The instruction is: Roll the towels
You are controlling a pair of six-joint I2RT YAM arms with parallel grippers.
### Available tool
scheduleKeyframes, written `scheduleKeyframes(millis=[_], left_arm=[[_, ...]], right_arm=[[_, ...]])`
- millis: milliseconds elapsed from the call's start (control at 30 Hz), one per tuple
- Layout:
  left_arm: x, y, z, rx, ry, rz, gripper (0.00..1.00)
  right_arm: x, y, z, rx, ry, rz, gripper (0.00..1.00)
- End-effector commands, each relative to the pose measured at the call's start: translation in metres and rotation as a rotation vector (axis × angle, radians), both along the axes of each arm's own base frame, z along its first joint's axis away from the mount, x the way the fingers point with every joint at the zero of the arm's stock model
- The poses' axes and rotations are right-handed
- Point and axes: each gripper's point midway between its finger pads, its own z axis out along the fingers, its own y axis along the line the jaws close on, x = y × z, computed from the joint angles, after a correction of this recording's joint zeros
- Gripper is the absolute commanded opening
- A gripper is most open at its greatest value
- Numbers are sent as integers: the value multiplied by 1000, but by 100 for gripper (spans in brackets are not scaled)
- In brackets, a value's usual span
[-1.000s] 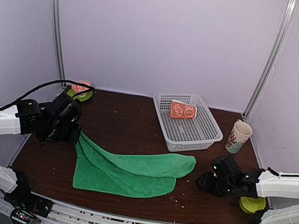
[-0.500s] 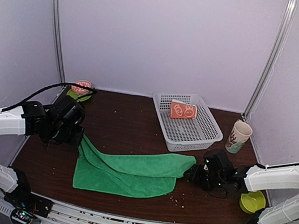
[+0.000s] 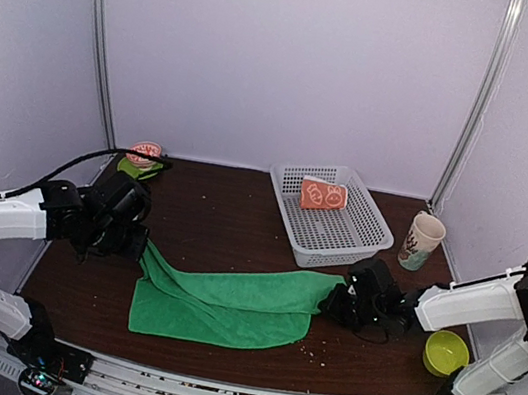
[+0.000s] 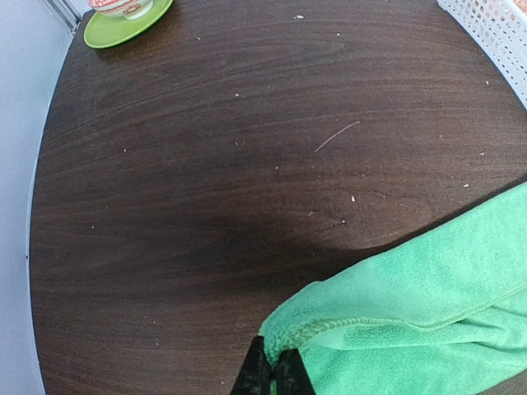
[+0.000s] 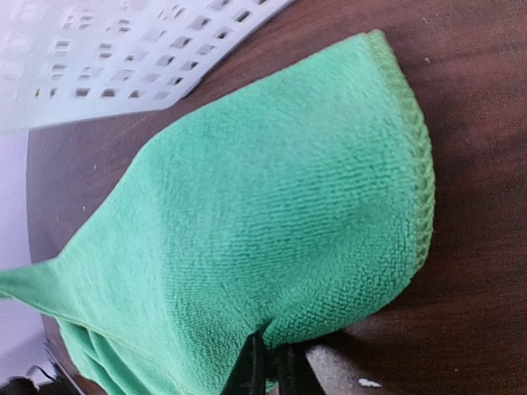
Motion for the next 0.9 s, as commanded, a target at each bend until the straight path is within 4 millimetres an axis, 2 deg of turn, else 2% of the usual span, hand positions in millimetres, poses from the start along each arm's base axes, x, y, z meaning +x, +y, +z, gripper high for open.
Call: scheduleKeyframes(millis=[0, 133, 167, 300, 400, 433, 500, 567, 600, 633, 733, 867], left_arm=[[-1, -1, 2, -21, -17, -16, 0], [-4, -7, 3, -39, -14, -68, 0], [-5, -9, 3, -48, -14, -84, 0], [-12, -20, 2, -91, -6, -149, 0], [-14, -19, -1, -100, 4, -142, 0], [-15, -19, -4, -102, 9, -135, 0], [-15, -18, -9, -99, 22, -123, 0], [-16, -16, -15, -89, 39, -108, 0], [-16, -15, -17, -86, 47, -99, 0], [-17, -15, -19, -85, 56, -93, 0], [-17, -15, -25, -82, 69, -87, 0], [-15, -15, -30, -74, 71, -81, 0]], right_arm=[[-10, 0, 31, 1, -76, 14, 2], [-41, -1, 64, -54, -90, 101, 0], [-56, -3, 68, -87, -81, 139, 0], [-88, 10, 114, -49, -108, 245, 0], [-88, 38, 155, 37, -153, 306, 0], [-82, 51, 169, 51, -184, 328, 0], [-62, 70, 182, 21, -207, 321, 0], [-37, 81, 184, -7, -226, 258, 0], [-26, 83, 179, -14, -220, 215, 0], [-12, 84, 169, -13, -214, 175, 0], [13, 77, 142, -63, -190, 89, 2], [28, 74, 122, -157, -169, 96, 30]])
